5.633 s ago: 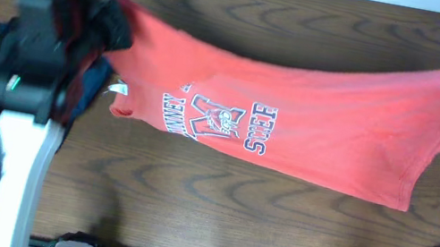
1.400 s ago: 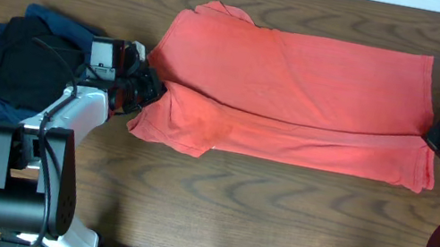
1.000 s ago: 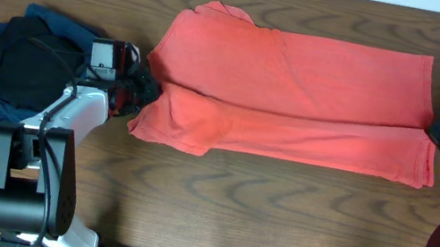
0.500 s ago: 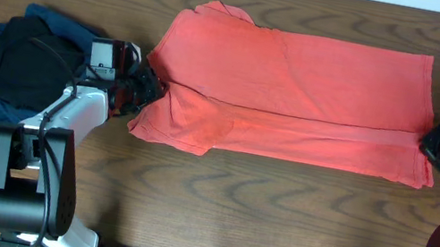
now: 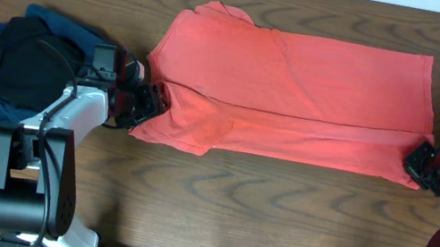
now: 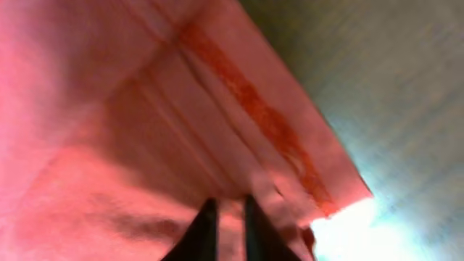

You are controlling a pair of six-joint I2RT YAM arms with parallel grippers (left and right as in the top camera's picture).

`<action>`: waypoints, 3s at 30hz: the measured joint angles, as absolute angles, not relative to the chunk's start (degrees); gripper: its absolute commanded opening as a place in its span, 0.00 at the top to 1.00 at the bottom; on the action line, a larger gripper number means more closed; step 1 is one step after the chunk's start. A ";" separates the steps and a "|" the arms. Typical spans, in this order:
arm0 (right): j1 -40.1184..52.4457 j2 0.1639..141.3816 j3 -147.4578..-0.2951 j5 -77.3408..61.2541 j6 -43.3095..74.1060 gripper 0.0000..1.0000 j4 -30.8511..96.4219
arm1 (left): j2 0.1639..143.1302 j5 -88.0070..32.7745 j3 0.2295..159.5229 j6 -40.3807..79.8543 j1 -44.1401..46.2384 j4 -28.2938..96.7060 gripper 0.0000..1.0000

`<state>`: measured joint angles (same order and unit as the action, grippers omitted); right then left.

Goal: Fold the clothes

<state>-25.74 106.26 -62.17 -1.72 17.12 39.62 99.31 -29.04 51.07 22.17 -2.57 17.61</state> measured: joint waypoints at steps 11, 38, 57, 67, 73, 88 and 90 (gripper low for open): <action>-26.61 105.71 -61.14 7.20 24.18 0.99 49.54 | 97.82 -28.25 51.07 19.70 -2.57 23.14 0.22; -29.02 103.74 -59.37 5.50 23.79 0.96 47.31 | 81.67 -15.25 51.03 13.02 14.81 32.77 0.04; -28.58 98.30 -59.00 -0.30 20.51 0.92 45.91 | 90.02 -12.80 51.03 9.78 22.61 34.92 0.10; -27.83 98.30 -59.00 -0.51 19.68 0.81 44.69 | 91.74 -11.60 51.03 8.67 25.67 31.31 0.10; -27.81 98.30 -58.37 -0.51 19.42 0.80 43.62 | 91.74 -11.60 51.03 8.49 25.67 31.51 0.10; -27.83 98.30 -52.51 -0.47 18.83 0.69 36.49 | 89.76 -8.60 51.44 8.25 25.67 36.25 0.10; -27.81 97.93 -51.70 -0.49 18.83 0.68 35.18 | 89.45 -8.56 51.51 8.19 25.67 36.23 0.10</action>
